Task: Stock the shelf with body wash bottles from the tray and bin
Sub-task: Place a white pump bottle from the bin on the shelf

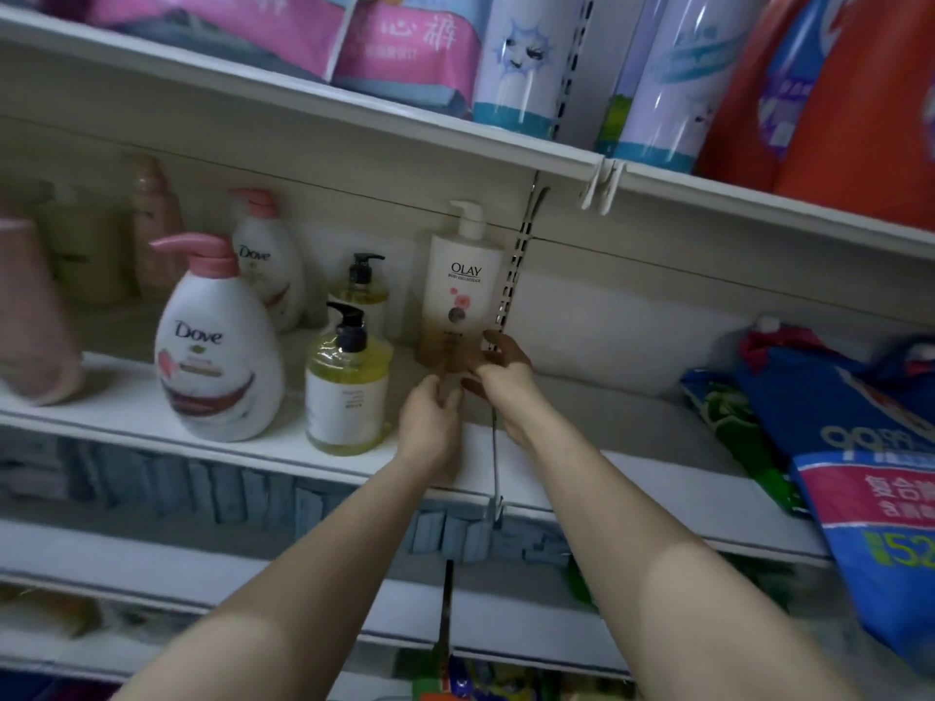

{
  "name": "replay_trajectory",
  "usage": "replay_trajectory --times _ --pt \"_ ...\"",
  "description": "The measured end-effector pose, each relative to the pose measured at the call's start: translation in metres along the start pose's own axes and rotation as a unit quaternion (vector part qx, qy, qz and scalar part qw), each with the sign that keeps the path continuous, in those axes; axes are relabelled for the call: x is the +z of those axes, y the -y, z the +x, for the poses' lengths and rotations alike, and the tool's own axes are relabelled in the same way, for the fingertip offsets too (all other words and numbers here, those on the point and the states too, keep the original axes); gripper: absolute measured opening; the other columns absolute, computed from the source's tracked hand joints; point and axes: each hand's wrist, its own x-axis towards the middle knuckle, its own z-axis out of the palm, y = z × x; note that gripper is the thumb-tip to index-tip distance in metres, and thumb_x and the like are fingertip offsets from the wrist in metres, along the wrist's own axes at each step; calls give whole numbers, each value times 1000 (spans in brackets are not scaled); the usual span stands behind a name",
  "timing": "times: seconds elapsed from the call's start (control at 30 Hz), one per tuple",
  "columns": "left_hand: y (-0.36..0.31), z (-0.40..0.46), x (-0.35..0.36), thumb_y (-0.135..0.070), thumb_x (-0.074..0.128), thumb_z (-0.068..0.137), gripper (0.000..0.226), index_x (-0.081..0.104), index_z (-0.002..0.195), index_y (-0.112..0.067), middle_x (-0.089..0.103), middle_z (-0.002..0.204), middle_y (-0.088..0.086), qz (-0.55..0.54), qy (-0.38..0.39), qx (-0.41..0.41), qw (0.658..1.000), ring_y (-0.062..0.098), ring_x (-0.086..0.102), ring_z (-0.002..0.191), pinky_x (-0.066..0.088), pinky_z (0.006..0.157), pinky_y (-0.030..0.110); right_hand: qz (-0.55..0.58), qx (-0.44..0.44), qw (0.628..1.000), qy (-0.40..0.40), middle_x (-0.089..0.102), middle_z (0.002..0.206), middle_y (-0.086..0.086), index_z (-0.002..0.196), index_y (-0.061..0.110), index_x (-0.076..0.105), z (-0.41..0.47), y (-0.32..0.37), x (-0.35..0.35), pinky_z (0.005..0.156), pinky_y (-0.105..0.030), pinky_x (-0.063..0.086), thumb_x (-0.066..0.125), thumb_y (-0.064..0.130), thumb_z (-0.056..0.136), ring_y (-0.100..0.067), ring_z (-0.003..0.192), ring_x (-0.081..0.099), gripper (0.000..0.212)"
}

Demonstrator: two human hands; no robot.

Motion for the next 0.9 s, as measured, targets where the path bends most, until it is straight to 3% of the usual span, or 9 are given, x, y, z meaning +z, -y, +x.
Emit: replay_trajectory --times 0.1,0.2,0.33,0.47,0.53,0.6,0.67,0.77,0.9 --pt "2 -32 -17 -16 54 97 39 54 136 -16 61 129 0 -40 9 35 999 15 55 121 44 103 30 -12 -13 999 31 64 111 -1 131 17 51 -30 -4 4 97 -36 55 60 9 97 -17 102 65 37" --pt "11 -61 -40 -11 55 95 29 61 122 -22 66 115 -7 -56 -9 61 997 9 60 110 47 97 26 -39 -14 998 54 61 127 -14 136 10 46 -55 -7 16 100 -42 54 62 15 96 -23 108 65 43" --pt "23 -84 -71 -9 56 93 19 62 103 -24 67 101 -6 -49 -88 52 994 9 62 96 52 90 30 -42 -17 996 80 56 128 -10 139 12 46 -82 -10 36 97 -39 55 60 12 98 -22 110 62 43" --pt "32 -88 -99 -2 56 90 28 50 113 -18 51 124 5 -68 -159 34 984 15 60 102 51 91 31 -44 -18 994 96 57 130 -8 139 14 45 -99 -15 60 99 -40 53 60 13 97 -22 117 59 45" --pt "36 -82 -109 -1 57 88 47 42 130 -15 45 132 6 -45 -145 28 988 16 57 109 50 94 33 -53 -15 993 101 58 131 -4 140 19 45 -104 -18 70 102 -42 52 60 17 97 -19 118 59 46" --pt "39 -75 -115 -3 60 86 57 37 136 -22 53 128 4 -18 -96 31 995 19 59 109 51 89 32 -53 -9 993 107 57 136 -1 144 21 43 -106 -20 76 107 -44 48 59 23 97 -17 123 57 49" --pt "40 -71 -118 -5 62 87 56 40 133 -26 61 119 2 -25 -40 27 999 20 65 102 56 84 35 -31 2 993 110 55 141 0 147 22 41 -109 -20 78 108 -41 47 54 27 101 -15 126 55 48" --pt "40 -72 -122 -1 61 87 58 43 137 -25 65 114 2 -42 -27 21 999 16 67 97 57 88 38 4 21 993 114 53 143 2 150 21 39 -110 -17 79 102 -31 47 45 30 105 -14 127 53 46" --pt "39 -86 -123 6 54 87 59 46 140 -19 66 114 3 -46 -19 37 998 12 66 97 55 87 26 17 25 993 110 50 150 1 151 25 38 -107 -20 82 115 -44 39 43 31 106 -16 134 49 46"
